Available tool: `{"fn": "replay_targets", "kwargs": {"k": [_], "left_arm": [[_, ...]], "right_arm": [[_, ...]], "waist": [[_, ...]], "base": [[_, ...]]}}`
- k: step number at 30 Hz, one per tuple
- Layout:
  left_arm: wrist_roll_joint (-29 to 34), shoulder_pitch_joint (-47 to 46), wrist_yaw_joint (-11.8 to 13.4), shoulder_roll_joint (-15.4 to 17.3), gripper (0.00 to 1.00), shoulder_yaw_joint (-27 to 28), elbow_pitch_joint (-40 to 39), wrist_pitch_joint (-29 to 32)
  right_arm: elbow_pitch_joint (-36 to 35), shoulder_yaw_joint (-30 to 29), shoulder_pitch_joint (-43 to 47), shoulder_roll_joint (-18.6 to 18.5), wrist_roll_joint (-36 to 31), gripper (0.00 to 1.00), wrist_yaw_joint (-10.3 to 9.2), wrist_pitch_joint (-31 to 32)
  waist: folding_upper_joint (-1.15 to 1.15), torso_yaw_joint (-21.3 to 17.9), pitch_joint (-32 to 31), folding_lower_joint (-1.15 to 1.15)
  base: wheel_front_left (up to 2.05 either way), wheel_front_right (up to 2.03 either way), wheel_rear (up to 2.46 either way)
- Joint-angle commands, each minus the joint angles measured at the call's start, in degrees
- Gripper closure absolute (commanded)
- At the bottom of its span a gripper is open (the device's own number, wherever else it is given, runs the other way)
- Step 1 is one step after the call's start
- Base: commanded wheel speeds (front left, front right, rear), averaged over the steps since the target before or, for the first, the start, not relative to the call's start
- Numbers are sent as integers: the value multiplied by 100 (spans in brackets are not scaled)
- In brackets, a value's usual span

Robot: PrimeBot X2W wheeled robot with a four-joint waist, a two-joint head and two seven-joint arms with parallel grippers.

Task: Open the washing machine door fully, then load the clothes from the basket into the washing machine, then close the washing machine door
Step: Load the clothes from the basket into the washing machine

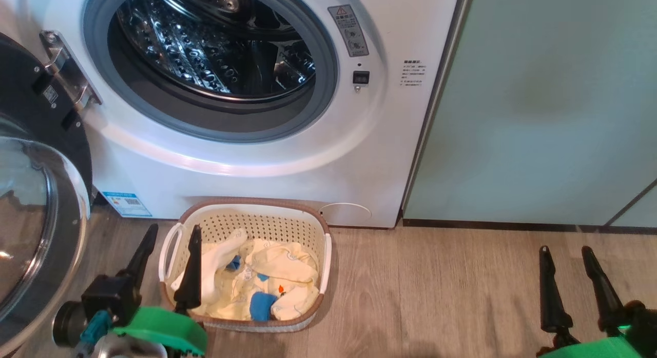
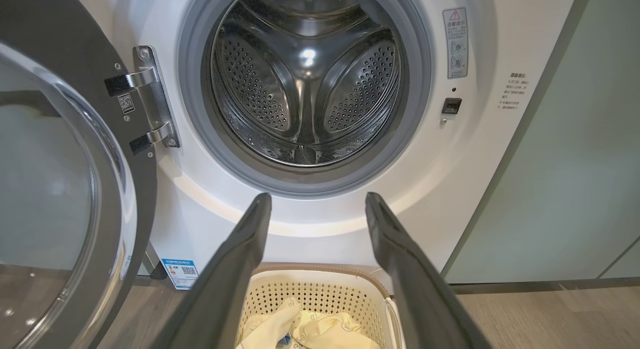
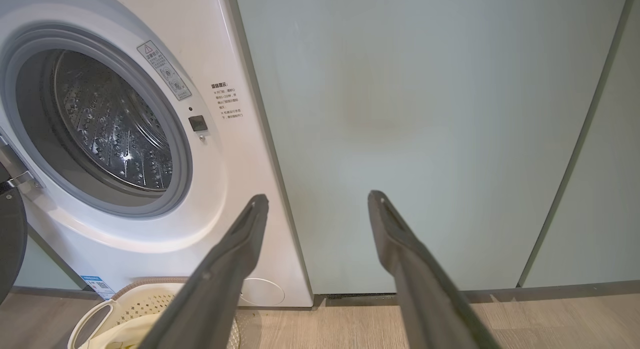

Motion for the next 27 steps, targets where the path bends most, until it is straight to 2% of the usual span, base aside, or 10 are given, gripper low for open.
{"fn": "replay_targets", "kwargs": {"k": [1,19,23,27], "left_arm": [[20,-201,55,107,0,237,-186,-34],[-12,-338,24,128,0,152,-76,-112],[-46,-469,-65,125,0,54,21,-90],[-172,-696,-259,63,0,-118,253,-33]], "right_arm": [[-214,114,-158,-71,-15,0,-16,-38],[-236,159,-220,-71,6,0,-16,-38],[-260,171,-271,-71,23,0,-16,-38],[-286,187,-339,-71,42,0,-16,-38]], "waist": [[0,-2,17,0],[0,-35,119,0],[0,-42,244,0],[0,-45,445,0]], "base": [[0,0,0],[0,0,0],[0,0,0],[0,0,0]]}}
